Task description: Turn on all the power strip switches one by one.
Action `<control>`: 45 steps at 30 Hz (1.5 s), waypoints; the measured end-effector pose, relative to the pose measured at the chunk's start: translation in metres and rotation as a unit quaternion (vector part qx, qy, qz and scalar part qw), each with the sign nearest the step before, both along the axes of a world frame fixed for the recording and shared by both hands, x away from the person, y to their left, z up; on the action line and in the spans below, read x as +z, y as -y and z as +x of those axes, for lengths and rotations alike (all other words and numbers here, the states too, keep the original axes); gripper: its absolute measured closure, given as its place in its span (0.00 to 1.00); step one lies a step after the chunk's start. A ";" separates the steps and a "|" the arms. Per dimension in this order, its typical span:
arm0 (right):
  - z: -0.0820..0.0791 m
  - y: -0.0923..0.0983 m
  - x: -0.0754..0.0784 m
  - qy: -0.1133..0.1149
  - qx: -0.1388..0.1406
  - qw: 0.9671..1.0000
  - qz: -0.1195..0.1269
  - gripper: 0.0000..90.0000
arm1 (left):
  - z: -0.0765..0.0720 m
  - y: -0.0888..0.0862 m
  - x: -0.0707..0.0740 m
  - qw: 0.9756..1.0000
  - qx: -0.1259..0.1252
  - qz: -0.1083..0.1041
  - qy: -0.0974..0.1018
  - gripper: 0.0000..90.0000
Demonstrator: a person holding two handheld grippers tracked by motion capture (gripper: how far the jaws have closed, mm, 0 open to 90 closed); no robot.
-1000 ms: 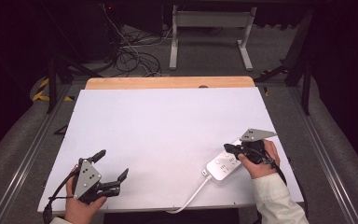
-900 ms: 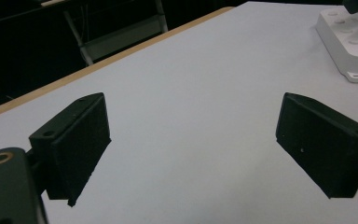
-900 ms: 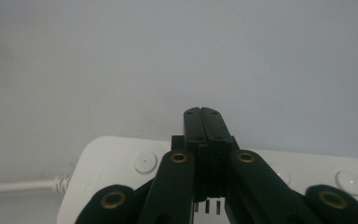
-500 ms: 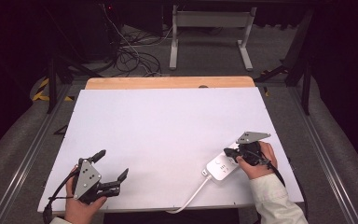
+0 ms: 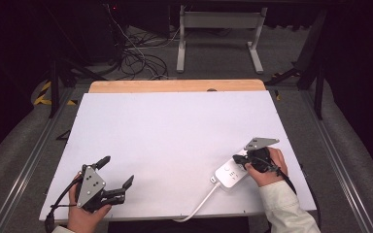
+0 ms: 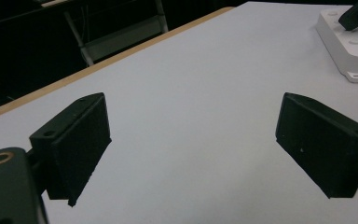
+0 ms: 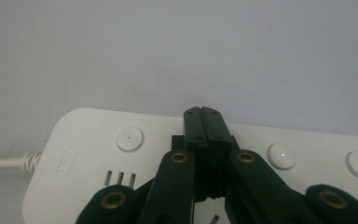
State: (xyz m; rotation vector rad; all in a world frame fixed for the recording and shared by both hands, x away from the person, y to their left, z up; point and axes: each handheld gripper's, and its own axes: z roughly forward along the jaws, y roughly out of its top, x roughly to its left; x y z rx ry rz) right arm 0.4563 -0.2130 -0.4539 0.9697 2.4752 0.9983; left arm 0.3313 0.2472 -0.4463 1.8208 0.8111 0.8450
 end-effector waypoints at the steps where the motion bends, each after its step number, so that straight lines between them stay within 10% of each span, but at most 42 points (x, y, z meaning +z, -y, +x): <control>1: 0.000 0.000 0.000 -0.002 0.001 1.000 0.000 1.00 | 0.000 0.000 0.000 1.000 0.000 0.001 0.001 0.12; 33: 0.005 0.001 -0.002 -0.029 -0.011 1.000 0.001 1.00 | -0.001 0.000 0.001 1.000 0.001 0.006 0.006 0.12; 40: -0.004 0.009 0.012 0.040 -0.004 0.998 0.043 1.00 | 0.000 0.000 0.000 1.000 0.000 0.004 0.001 0.12; 45: -0.011 0.006 0.019 0.050 0.006 0.998 0.046 1.00 | 0.000 0.000 0.000 1.000 0.000 0.006 0.004 0.12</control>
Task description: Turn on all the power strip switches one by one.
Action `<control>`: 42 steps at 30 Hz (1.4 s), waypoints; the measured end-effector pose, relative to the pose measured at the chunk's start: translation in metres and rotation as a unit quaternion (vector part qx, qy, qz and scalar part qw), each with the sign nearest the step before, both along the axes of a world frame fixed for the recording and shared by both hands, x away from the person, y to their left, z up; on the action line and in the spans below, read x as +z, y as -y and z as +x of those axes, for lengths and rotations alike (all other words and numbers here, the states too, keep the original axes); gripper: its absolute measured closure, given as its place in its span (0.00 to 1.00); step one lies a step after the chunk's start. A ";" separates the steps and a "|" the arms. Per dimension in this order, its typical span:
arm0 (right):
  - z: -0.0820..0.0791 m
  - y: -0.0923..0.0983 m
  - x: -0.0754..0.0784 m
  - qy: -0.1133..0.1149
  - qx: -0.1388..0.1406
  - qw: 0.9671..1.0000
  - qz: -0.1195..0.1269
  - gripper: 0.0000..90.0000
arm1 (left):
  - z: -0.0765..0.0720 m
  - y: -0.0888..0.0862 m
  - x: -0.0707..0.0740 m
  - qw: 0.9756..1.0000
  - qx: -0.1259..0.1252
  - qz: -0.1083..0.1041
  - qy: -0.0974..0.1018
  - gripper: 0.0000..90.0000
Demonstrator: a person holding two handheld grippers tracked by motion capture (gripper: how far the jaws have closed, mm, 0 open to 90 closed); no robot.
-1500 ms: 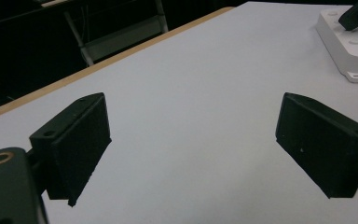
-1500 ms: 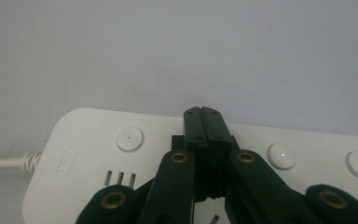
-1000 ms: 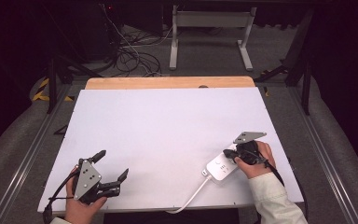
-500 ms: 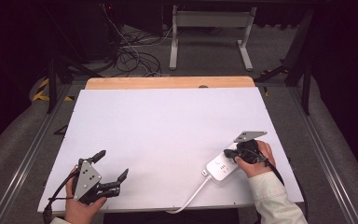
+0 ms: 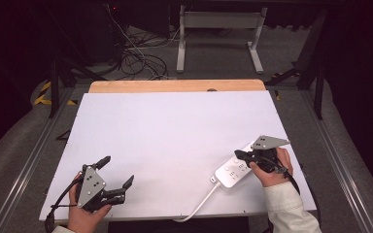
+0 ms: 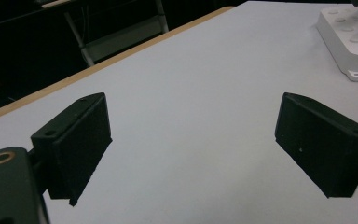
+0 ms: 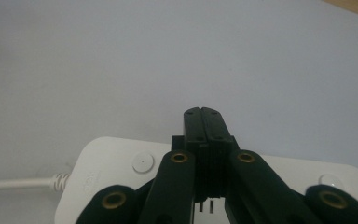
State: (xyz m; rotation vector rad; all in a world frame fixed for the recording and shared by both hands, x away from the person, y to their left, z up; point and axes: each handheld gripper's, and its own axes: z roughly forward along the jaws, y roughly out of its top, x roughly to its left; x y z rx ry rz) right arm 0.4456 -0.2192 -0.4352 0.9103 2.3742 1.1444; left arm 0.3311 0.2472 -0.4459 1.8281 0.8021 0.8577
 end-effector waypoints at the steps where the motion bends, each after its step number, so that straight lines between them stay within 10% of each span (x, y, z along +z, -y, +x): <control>1: 0.000 -0.001 0.000 0.000 0.003 1.000 -0.002 1.00 | 0.000 0.000 0.000 1.000 0.001 0.001 0.003 0.12; 42: -0.010 -0.030 -0.020 -0.052 0.042 0.997 -0.039 1.00 | 0.000 0.000 0.000 1.000 -0.001 0.000 0.002 0.12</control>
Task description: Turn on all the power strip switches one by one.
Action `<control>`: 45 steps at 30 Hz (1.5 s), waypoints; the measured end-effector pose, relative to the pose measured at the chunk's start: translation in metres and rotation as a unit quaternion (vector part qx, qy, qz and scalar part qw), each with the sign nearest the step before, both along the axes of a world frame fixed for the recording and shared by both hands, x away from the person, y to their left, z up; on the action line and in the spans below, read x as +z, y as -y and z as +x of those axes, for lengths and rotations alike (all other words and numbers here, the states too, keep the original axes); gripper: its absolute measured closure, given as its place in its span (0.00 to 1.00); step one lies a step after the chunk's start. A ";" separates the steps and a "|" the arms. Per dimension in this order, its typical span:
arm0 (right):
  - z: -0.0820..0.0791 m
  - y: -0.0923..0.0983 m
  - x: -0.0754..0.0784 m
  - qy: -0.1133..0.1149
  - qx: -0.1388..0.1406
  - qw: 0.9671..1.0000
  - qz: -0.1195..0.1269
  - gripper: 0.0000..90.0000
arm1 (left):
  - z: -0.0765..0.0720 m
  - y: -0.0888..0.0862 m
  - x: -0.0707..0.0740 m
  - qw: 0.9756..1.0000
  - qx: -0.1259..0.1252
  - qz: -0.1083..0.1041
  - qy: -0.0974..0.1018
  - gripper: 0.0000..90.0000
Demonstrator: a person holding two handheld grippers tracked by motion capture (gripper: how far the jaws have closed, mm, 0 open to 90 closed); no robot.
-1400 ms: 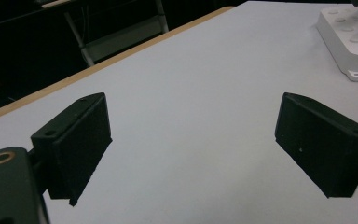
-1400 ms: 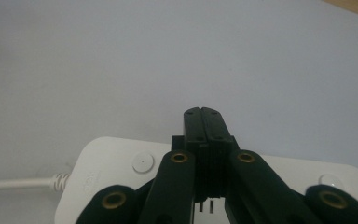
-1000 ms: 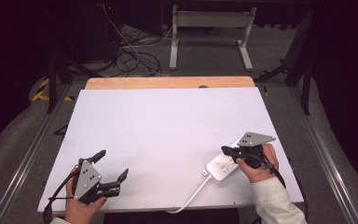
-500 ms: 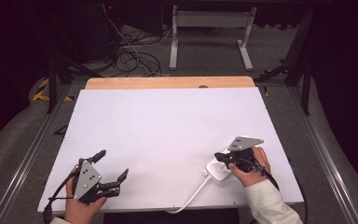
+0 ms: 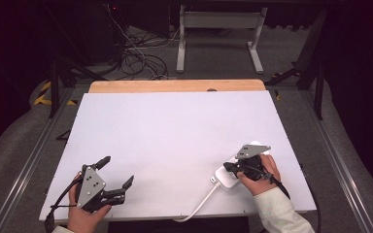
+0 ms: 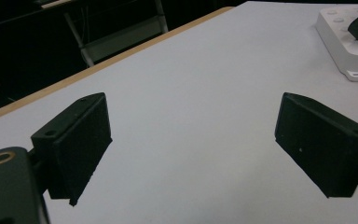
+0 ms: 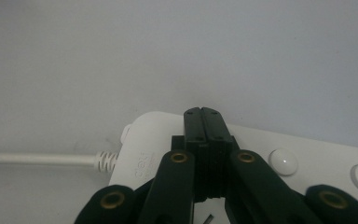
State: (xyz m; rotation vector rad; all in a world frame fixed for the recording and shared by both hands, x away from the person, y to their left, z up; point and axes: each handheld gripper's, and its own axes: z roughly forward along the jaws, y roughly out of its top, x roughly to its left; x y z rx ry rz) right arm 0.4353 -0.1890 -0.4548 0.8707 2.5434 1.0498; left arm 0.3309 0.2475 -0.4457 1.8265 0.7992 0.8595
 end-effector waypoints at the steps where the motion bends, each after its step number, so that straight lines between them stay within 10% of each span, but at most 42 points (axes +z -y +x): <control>1: 0.000 0.000 0.000 0.000 0.000 1.000 0.000 1.00 | 0.000 0.000 0.000 1.000 0.000 0.001 0.001 0.12; 32: 0.009 0.003 -0.001 -0.044 -0.001 0.999 0.011 1.00 | -0.001 0.000 0.000 1.000 0.000 0.000 0.001 0.12; 45: 0.006 0.002 0.000 -0.018 -0.008 1.000 -0.015 1.00 | -0.001 0.001 0.000 1.000 -0.001 0.001 -0.001 0.12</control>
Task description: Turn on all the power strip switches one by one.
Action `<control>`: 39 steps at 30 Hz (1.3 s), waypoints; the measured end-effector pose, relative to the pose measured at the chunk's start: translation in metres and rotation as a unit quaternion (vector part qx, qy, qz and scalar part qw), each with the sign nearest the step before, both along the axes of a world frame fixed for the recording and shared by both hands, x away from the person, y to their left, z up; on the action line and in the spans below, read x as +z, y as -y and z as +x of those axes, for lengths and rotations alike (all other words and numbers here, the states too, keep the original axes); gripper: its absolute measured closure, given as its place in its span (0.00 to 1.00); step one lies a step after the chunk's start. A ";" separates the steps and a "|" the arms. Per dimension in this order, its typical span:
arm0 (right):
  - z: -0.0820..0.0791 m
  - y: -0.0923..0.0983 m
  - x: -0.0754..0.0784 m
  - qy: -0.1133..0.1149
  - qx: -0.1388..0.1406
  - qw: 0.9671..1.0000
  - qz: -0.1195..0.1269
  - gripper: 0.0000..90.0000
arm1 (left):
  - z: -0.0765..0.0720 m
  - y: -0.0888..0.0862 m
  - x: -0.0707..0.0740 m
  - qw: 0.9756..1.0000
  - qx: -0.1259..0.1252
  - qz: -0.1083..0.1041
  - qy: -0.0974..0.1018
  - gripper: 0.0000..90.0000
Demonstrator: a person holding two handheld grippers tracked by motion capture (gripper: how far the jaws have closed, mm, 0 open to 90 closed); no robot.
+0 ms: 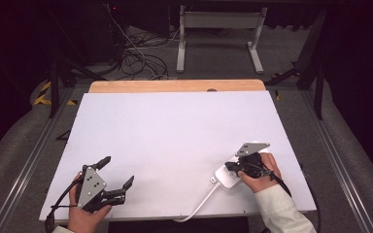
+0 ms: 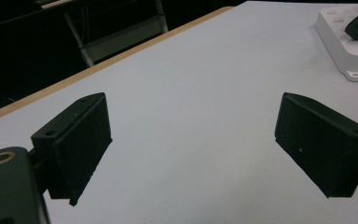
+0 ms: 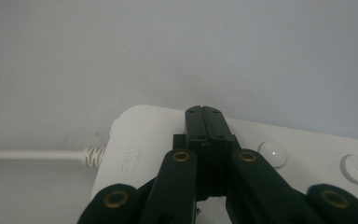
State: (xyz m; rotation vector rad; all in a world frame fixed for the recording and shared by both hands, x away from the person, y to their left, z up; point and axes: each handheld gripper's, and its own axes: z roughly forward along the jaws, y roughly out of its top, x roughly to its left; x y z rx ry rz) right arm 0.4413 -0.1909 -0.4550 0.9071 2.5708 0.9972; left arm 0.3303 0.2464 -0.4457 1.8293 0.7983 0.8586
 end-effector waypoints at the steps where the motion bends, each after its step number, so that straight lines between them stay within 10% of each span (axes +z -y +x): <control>1: -0.001 -0.001 0.000 0.005 0.000 1.000 -0.006 1.00 | 0.000 0.000 0.000 1.000 0.000 0.000 0.000 0.12; 11: -0.004 -0.009 0.001 0.017 0.001 0.999 -0.031 1.00 | 0.000 0.000 0.000 1.000 0.000 -0.003 -0.002 0.12; 20: -0.008 0.006 0.013 0.060 0.006 0.996 0.067 1.00 | 0.001 -0.001 0.000 1.000 0.001 0.000 0.001 0.12; 39: -0.023 0.004 0.035 0.108 0.019 0.990 0.089 1.00 | 0.000 -0.001 0.001 1.000 0.002 -0.007 -0.001 0.12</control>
